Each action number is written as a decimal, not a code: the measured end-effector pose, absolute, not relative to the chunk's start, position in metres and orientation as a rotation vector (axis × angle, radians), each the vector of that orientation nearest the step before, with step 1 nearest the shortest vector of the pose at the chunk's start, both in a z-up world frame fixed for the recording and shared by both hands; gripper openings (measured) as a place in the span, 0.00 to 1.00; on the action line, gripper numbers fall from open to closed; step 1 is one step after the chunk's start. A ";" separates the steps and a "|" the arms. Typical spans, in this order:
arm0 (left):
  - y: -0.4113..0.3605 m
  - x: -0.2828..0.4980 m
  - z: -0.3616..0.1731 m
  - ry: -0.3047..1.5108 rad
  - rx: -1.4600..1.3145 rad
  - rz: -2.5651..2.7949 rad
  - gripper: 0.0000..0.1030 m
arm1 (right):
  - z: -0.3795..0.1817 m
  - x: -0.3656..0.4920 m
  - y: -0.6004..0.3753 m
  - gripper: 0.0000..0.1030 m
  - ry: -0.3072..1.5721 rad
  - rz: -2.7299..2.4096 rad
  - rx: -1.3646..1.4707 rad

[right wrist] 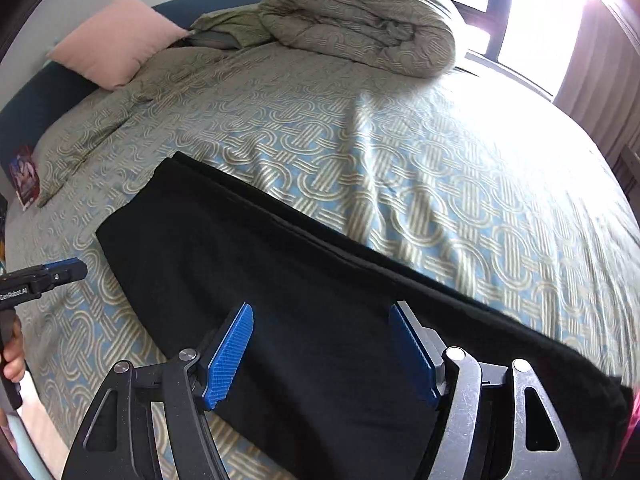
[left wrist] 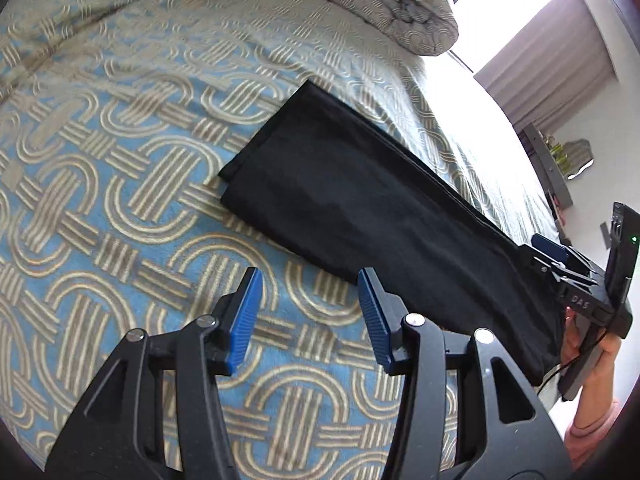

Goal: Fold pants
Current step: 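Grasp the trouser leg end with the left gripper, then lift and fold the leg end over with the left gripper, then release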

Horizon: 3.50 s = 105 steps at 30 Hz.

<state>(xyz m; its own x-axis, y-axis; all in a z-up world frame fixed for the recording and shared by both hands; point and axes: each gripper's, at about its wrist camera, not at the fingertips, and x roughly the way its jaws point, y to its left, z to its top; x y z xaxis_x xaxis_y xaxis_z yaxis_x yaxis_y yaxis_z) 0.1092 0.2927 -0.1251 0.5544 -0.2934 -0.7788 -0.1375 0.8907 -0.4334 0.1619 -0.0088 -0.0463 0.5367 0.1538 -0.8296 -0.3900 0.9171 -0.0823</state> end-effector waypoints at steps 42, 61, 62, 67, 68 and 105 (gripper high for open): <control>0.308 0.161 -0.121 0.890 -0.579 -0.123 0.07 | -0.089 0.217 0.034 0.49 1.062 0.530 -0.168; 0.081 0.143 -0.057 0.866 -0.171 -0.553 0.07 | -0.077 0.148 -0.165 0.60 1.122 0.421 0.397; 0.063 0.138 -0.064 0.883 -0.141 -0.586 0.07 | -0.077 0.144 -0.173 0.62 1.114 0.421 0.418; -0.001 0.115 -0.095 0.954 0.036 -0.659 0.08 | -0.081 0.137 -0.193 0.64 1.136 0.417 0.492; -0.007 0.109 -0.099 0.954 0.064 -0.659 0.08 | -0.085 0.136 -0.197 0.64 1.149 0.420 0.512; -0.053 0.044 -0.080 0.780 0.543 -0.836 0.23 | -0.114 0.132 -0.228 0.70 1.151 0.519 0.803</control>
<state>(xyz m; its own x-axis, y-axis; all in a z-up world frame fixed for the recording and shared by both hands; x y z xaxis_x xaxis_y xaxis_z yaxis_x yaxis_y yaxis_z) 0.0439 -0.0528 -0.0797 0.4292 -0.4445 -0.7863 0.8148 0.5662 0.1246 0.1322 -0.2278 -0.1141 0.3405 0.7283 -0.5946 0.0364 0.6217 0.7824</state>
